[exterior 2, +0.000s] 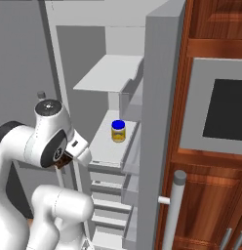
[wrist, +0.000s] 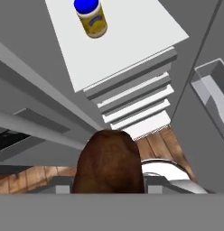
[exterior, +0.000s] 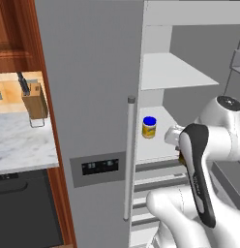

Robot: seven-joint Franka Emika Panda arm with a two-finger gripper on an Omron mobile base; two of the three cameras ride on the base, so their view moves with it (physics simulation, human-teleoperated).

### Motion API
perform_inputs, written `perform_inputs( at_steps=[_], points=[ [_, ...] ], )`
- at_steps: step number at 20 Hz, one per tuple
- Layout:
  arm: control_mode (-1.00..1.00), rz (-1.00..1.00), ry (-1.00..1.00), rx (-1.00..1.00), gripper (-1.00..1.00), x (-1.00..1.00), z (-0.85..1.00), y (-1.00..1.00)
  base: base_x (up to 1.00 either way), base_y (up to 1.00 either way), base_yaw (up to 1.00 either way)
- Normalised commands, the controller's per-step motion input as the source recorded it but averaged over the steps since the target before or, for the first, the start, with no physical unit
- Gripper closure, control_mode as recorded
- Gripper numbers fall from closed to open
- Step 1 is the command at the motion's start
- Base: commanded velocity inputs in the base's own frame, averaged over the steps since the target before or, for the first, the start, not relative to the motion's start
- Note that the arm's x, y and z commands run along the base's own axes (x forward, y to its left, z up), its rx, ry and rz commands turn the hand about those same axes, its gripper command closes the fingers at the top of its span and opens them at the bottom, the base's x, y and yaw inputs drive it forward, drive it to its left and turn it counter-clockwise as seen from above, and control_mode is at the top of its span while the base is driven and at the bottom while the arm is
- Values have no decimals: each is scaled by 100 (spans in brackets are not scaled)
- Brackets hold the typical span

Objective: Pick sweet potato from the fridge and place it on the plate on the counter.

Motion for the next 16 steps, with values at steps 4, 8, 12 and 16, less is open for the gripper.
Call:
perform_inputs(
  at_steps=[4,8,12,16],
  points=[
    [-100,0,14,-3,100,0,1,3,0,0,0],
    [-100,0,15,-5,100,0,0,5,0,0,0],
    [-100,0,13,-6,100,0,0,6,0,0,0],
    [100,0,7,-6,100,0,0,11,-1,5,0]
  ],
)
